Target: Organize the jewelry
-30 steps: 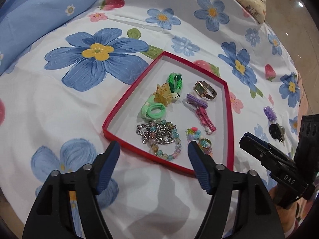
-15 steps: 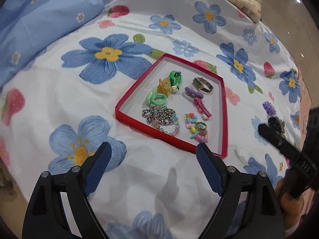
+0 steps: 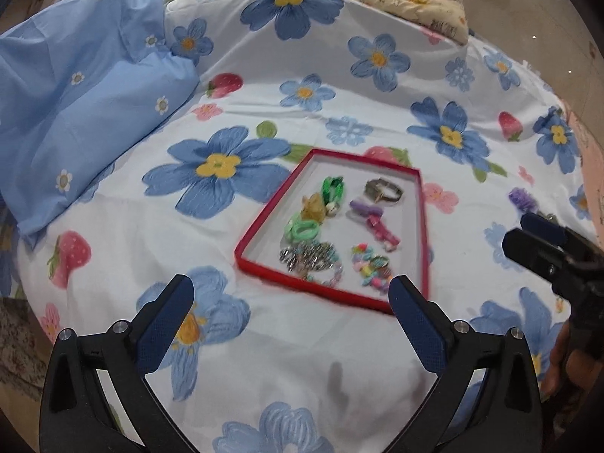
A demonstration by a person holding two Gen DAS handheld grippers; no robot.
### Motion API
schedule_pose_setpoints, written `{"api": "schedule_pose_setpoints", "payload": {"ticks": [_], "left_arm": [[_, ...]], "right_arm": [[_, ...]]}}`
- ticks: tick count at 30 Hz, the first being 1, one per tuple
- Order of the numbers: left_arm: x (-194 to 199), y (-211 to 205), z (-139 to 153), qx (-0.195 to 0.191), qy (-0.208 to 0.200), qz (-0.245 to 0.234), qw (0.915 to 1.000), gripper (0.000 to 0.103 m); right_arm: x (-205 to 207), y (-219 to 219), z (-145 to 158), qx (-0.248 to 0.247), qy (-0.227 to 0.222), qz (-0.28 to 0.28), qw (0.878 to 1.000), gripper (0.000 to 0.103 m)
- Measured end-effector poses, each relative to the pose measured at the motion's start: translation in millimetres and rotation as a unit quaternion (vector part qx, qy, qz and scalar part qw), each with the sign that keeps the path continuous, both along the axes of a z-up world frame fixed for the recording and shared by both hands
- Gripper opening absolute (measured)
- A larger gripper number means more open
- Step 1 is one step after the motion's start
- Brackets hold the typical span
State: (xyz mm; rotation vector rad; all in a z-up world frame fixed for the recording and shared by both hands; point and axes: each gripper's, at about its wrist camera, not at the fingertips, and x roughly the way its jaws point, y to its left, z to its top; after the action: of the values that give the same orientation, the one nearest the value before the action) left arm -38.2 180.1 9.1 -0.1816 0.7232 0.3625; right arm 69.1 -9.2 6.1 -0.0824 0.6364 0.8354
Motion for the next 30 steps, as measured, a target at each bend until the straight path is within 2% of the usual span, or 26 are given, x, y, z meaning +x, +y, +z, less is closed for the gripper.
{"api": "schedule_pose_setpoints", "payload": {"ticks": [6,12,30], "left_arm": [[-9,-5,-20,0.017,-0.002,0.019,0.9997,0.103],[-14,-10,-27,0.027,-0.006,0.024,0.9993,0.103],[-30,-33,-14,0.048,-0.036,0.022,0.9980,0.103]], "right_arm": [[-7,-5,-37,-0.004,-0.002,-0.019,1.000,0.103],[-12,-11,-53,-0.005,-0.008,-0.025,1.000,0.103],[-25,-23,-39,0.021,-0.042,-0.033,0.998,0.103]]}}
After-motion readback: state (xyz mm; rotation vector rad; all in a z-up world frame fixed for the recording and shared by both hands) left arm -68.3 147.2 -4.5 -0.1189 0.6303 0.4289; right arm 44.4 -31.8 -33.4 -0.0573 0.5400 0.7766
